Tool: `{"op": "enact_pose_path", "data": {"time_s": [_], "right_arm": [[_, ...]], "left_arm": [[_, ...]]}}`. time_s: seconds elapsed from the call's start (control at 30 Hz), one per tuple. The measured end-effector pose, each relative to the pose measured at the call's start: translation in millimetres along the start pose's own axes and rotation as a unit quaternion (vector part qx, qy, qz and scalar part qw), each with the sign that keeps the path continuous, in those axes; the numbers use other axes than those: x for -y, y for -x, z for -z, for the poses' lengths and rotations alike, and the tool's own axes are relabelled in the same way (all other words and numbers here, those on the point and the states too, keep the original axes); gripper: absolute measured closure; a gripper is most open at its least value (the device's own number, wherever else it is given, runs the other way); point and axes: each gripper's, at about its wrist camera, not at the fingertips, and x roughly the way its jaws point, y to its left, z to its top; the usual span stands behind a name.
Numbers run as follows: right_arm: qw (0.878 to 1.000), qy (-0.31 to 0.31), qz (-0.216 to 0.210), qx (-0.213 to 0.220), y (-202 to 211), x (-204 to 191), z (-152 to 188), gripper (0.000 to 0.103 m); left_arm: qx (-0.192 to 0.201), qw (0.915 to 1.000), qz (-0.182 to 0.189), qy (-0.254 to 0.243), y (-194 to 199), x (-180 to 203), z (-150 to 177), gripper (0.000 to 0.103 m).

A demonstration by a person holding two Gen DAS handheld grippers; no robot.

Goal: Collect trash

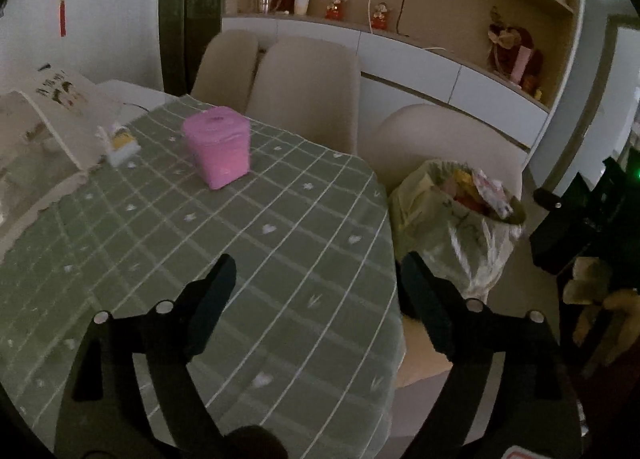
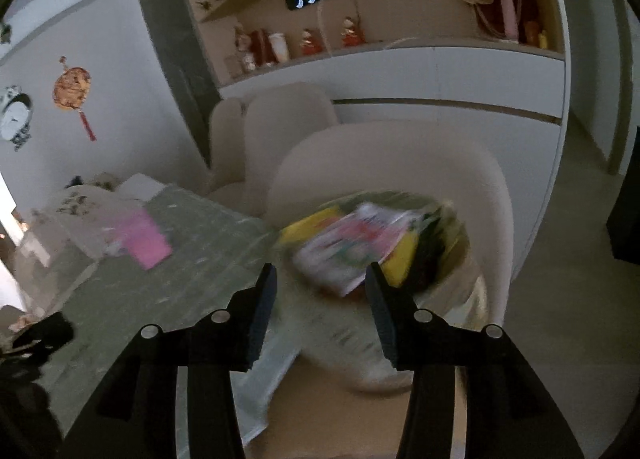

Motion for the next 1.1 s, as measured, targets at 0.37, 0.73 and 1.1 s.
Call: {"op": "enact_pose_path", "data": {"time_s": [0.37, 0.73, 1.1], "right_arm": [[0.999, 0.043, -0.016, -0.008, 91, -129, 103, 0.059], [0.997, 0.078, -0.008, 0.002, 138, -190, 143, 0.058], [0.996, 0.083, -0.002, 0.037, 164, -206, 145, 0.057]], "left_arm": [[0.044, 0.9988, 0.003, -0.021, 94, -30, 59, 0.022], [0.068, 0.9966, -0.038, -0.027, 148, -43, 87, 0.022], [0.086, 0.9947, -0.047, -0.031, 173, -51, 92, 0.022]]}}
